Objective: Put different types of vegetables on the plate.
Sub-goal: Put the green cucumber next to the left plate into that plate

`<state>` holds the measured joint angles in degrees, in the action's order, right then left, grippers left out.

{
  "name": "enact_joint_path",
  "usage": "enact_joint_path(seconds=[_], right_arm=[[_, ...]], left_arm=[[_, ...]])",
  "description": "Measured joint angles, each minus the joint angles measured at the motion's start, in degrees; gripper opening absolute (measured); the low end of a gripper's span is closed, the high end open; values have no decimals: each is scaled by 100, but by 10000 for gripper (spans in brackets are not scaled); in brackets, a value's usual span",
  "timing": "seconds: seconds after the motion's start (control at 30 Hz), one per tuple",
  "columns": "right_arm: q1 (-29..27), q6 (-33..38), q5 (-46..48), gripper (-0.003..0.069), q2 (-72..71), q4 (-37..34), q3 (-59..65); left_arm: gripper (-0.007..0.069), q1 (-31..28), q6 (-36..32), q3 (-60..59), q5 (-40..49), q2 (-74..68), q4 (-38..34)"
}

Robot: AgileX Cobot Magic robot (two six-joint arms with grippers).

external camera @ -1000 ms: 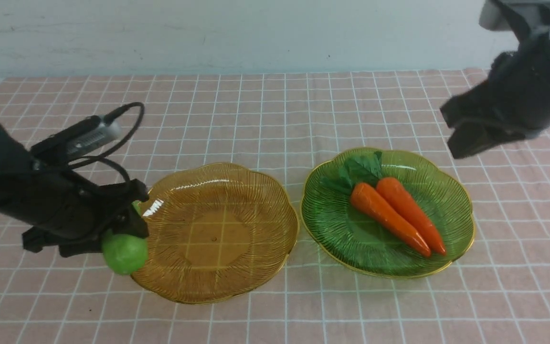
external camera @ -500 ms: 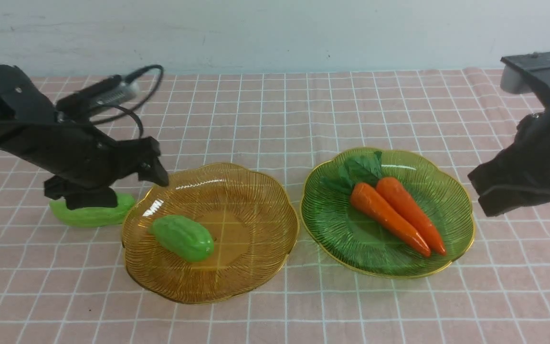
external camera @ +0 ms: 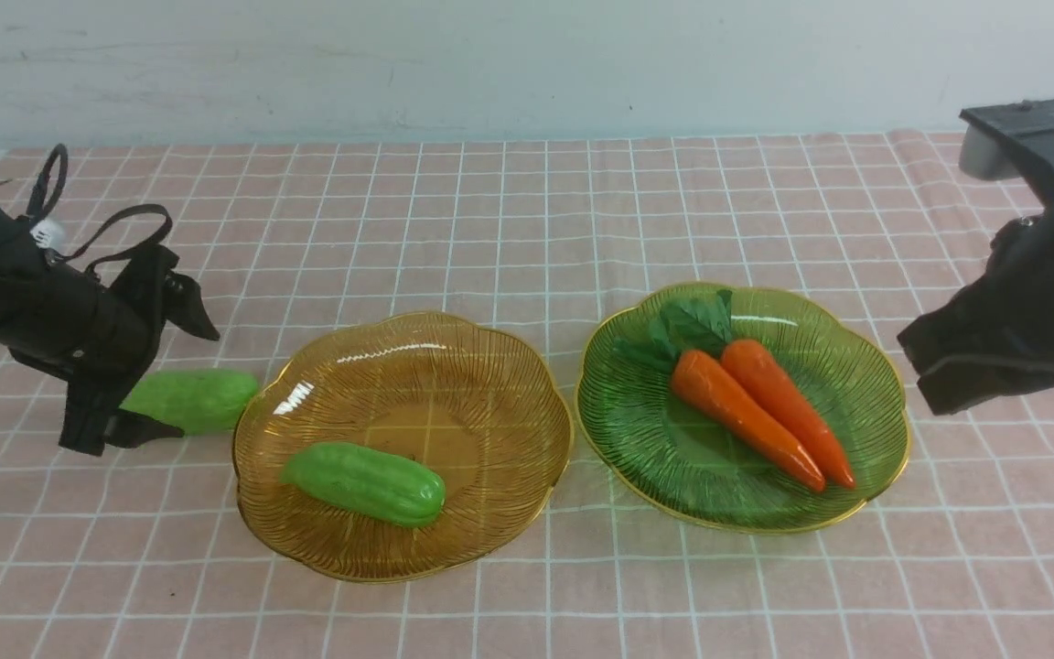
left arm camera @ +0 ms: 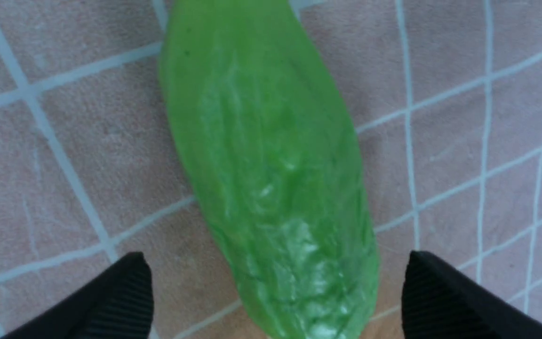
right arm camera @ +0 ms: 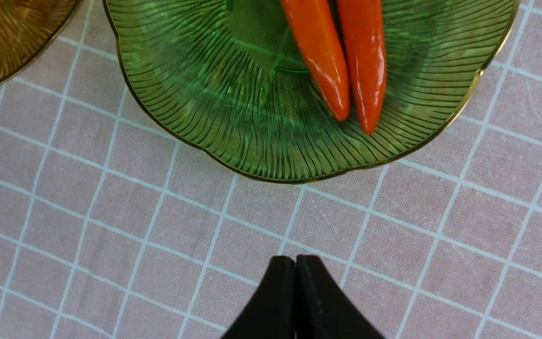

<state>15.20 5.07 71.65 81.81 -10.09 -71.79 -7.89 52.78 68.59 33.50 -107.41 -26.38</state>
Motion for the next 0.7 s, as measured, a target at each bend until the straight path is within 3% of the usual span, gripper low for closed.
enact_joint_path(seconds=[0.2,0.3,0.4,0.53,0.7], right_arm=[[0,0,0,-15,0,0,0],[0,13,0,-15,0,0,0],[0,13,0,-15,0,0,0],[0,13,0,-15,0,0,0],[0,13,0,-15,0,0,0]], left_arm=[[633,-11,133,0,-131,-283,24],[573,-11,-9,0,-144,-339,4],[391,-11,-693,56,-125,-339,-14],[311,-15,-1529,75,30,-320,-100],[295,-15,-2799,186,476,-96,-323]])
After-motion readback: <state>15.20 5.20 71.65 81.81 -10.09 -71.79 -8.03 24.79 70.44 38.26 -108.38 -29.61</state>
